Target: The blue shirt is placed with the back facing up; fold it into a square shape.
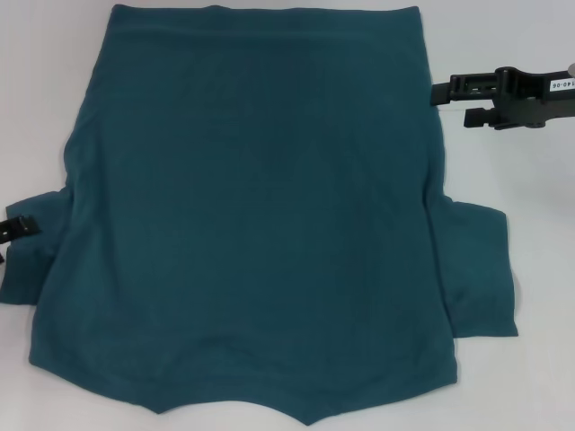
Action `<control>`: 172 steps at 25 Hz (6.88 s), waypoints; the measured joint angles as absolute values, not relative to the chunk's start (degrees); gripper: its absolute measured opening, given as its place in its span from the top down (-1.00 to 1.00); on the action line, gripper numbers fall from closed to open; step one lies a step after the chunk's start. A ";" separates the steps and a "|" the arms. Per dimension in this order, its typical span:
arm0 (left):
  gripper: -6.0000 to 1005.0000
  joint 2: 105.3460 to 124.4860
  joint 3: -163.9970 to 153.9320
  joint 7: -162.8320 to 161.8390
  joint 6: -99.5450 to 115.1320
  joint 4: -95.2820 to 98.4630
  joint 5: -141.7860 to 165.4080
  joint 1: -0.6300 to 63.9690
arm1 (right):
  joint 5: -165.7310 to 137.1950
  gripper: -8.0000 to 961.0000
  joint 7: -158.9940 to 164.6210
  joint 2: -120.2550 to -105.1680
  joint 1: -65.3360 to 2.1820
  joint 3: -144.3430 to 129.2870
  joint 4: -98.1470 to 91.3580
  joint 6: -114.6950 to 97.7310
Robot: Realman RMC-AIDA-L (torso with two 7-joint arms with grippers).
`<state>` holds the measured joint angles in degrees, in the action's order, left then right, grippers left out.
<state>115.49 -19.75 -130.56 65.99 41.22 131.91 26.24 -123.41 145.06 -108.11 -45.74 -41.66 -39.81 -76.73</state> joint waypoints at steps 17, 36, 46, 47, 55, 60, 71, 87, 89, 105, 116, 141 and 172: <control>-0.68 115.57 -22.11 -131.90 65.86 40.53 132.73 26.93 | -123.18 -0.92 145.02 -107.82 -45.09 -41.04 -39.65 -76.73; 0.74 115.48 -25.39 -130.50 66.19 44.06 135.94 27.08 | -123.06 -0.92 145.02 -107.66 -45.08 -40.78 -39.55 -76.73; 0.96 115.19 -29.94 -135.31 67.50 51.69 143.37 28.16 | -123.07 -0.92 145.02 -107.57 -45.09 -40.78 -39.55 -76.73; 0.96 115.17 -29.99 -135.63 67.51 52.01 143.76 28.25 | -123.09 -0.92 145.02 -107.58 -45.08 -40.78 -39.55 -76.73; 0.96 113.90 -30.12 -138.78 67.67 54.53 152.21 31.18 | -123.13 -0.92 145.02 -107.58 -45.02 -40.78 -39.81 -76.84; 0.96 112.92 -29.86 -139.63 67.91 54.76 156.82 33.39 | -123.27 -0.93 145.02 -107.57 -45.00 -40.78 -39.94 -77.16; 0.95 112.31 -30.02 -140.82 69.98 58.36 158.73 34.18 | -123.40 -0.93 145.02 -107.40 -44.82 -41.03 -40.07 -77.39; 0.94 111.74 -36.98 -154.53 84.37 63.92 159.14 39.80 | -123.40 -0.92 145.02 -107.40 -44.84 -41.35 -39.82 -77.52; 0.94 111.89 -37.77 -156.03 84.85 63.91 159.15 40.96 | -123.40 -0.92 145.02 -107.40 -44.84 -41.38 -39.79 -77.53; 0.93 114.16 -39.21 -157.74 82.40 57.42 158.97 45.87 | -123.97 -0.93 144.83 -107.49 -44.61 -41.40 -39.50 -77.22; 0.71 114.26 -38.99 -149.13 85.48 54.15 150.90 46.06 | -124.26 -0.92 144.54 -107.60 -44.38 -41.40 -39.41 -76.87; -0.16 122.58 -34.83 -102.53 95.43 64.69 130.00 25.60 | -130.27 -0.93 138.72 -104.88 -39.14 -40.86 -43.13 -90.67; -0.16 123.79 -34.81 -104.84 87.98 63.12 128.57 26.29 | -135.44 -0.79 144.69 -108.45 -34.97 -39.81 -34.66 -82.99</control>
<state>123.79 -34.81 -104.84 87.98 63.12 128.57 26.29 -135.44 144.69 -108.45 -34.97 -39.81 -34.66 -82.99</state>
